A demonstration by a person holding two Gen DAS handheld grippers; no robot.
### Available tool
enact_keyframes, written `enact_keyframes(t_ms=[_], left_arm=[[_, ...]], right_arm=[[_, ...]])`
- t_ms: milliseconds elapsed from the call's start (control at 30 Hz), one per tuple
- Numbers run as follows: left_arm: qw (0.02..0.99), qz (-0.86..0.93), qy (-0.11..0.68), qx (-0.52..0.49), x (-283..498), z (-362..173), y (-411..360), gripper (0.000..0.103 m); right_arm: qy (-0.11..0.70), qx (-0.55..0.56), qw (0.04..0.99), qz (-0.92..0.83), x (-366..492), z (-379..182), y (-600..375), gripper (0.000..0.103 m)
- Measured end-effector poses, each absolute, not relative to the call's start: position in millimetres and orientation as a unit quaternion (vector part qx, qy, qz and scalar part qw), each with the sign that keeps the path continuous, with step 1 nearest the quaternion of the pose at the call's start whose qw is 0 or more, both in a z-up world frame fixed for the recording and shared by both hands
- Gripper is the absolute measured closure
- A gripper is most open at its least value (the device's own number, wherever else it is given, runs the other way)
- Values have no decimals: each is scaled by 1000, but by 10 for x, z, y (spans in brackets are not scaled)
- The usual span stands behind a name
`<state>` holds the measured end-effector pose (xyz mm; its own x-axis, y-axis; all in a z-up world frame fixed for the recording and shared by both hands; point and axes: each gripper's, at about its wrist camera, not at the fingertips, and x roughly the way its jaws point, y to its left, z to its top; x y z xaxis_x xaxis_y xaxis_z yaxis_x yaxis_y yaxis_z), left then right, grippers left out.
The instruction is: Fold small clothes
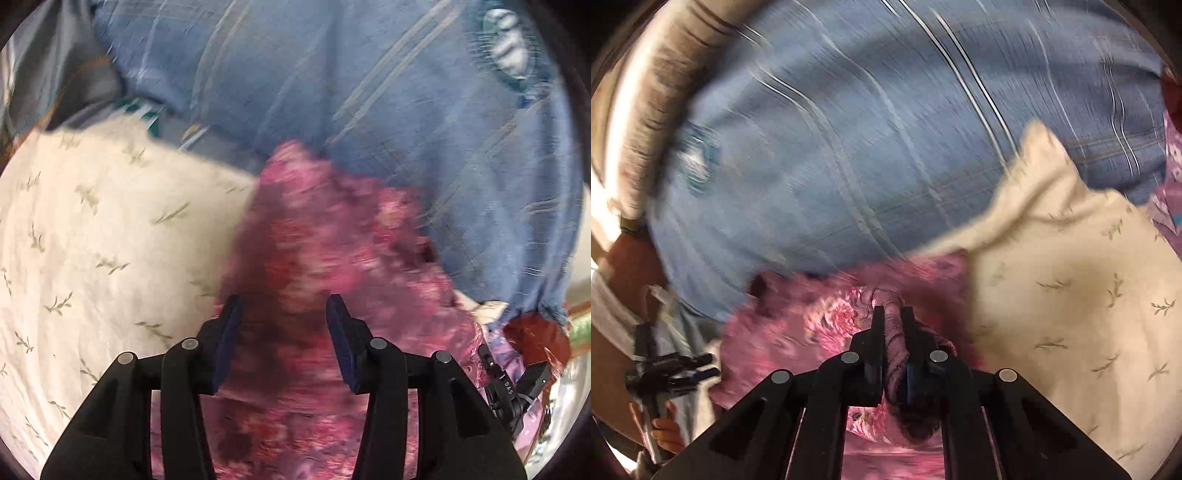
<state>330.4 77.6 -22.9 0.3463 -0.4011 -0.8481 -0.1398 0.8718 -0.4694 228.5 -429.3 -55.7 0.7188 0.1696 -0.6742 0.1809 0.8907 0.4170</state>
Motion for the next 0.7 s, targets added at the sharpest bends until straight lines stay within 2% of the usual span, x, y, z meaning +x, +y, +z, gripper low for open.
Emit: enact_keyframes(t_ms=[67, 133, 300, 367, 433, 467, 600, 700], left_arm=[[769, -84, 581, -254, 3286, -355, 870, 58], [769, -86, 577, -260, 3212, -354, 1003, 58], [759, -114, 565, -303, 2987, -260, 1202, 58], [756, -141, 551, -323, 2827, -210, 1152, 56], [757, -156, 537, -337, 2713, -208, 1079, 42], [755, -156, 536, -343, 2680, -232, 1051, 40], [722, -166, 562, -369, 2589, -410, 857, 40], [715, -185, 547, -393, 2392, -343, 853, 40]], right_arm=[[435, 219, 873, -14, 2388, -794, -4335, 95], [438, 235, 868, -11, 2313, -833, -4391, 94], [349, 234, 908, -3, 2137, -313, -4277, 69], [360, 219, 906, 35, 2276, -210, -4065, 68], [371, 202, 904, 68, 2425, -188, -3767, 68], [379, 196, 900, 87, 2525, -203, -3597, 68], [413, 170, 883, 145, 2917, -288, -2874, 68], [435, 158, 865, 193, 3173, -350, -2458, 68]])
